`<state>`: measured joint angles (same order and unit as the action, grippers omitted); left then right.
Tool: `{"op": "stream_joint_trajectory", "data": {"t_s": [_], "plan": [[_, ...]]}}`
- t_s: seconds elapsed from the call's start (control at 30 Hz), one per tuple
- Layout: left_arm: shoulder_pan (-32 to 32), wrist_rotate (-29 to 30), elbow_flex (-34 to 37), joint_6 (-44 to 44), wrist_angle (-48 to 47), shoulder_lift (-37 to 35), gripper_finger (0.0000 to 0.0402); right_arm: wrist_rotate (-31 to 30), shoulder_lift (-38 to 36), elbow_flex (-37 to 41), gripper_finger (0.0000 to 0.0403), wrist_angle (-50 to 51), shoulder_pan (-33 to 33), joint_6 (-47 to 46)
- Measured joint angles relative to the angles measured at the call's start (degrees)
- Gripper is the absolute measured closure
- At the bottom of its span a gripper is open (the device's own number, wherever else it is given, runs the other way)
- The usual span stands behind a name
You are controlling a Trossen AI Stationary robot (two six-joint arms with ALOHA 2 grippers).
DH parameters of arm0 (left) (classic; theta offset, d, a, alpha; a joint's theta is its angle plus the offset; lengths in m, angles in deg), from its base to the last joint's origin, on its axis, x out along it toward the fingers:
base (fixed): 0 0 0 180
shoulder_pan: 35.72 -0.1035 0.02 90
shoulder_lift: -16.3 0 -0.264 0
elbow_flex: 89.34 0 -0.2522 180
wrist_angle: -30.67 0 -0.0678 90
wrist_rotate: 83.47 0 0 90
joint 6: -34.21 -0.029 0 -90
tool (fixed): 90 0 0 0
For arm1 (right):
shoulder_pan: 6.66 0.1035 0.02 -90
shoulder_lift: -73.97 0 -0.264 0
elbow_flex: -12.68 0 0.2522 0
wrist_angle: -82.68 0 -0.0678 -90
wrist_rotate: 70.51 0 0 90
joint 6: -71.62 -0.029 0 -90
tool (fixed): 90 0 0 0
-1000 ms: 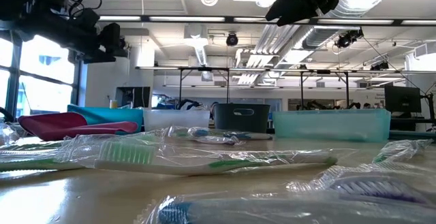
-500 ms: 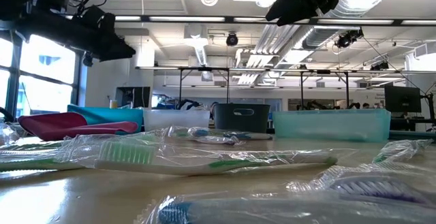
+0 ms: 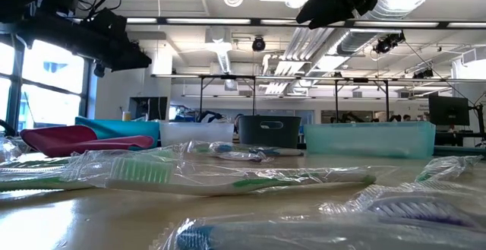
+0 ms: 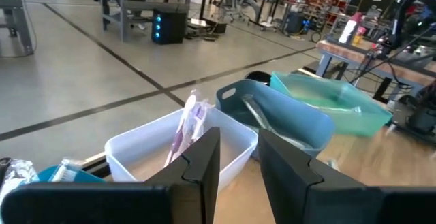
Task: Pick & Place Toothbrushes
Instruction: Put the green toothbrush into the dark blue bin
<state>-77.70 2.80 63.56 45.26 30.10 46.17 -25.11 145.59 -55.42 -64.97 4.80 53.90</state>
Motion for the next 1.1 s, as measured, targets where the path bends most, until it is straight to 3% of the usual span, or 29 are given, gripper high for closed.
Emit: {"op": "stream_joint_trajectory", "data": {"t_s": [0.27,0.5,0.63,0.87,1.1], "plan": [[0.0,-0.8,0.0,0.0,0.3,0.0,0.0307,3.2,0.0,0.0,0.0144,-0.1,0.0,0.7],[0.7,-10.3,0.0,-2.1,1.1,0.0,0.0307,6.7,0.0,0.0,0.0214,-1.7,0.1,4.9],[5.4,-10.7,0.0,-2.3,3.6,0.0,0.0307,11.7,0.0,-0.4,0.0253,-1.2,1.2,5.9],[17.2,-0.3,0.0,-3.6,6.4,0.0,0.0307,13.1,0.0,-2.7,0.0295,2.2,4.6,7.0],[25.6,7.9,0.0,-4.8,4.6,0.0,0.0307,12.5,1.1,-7.4,0.0299,13.6,8.5,1.2]]}}
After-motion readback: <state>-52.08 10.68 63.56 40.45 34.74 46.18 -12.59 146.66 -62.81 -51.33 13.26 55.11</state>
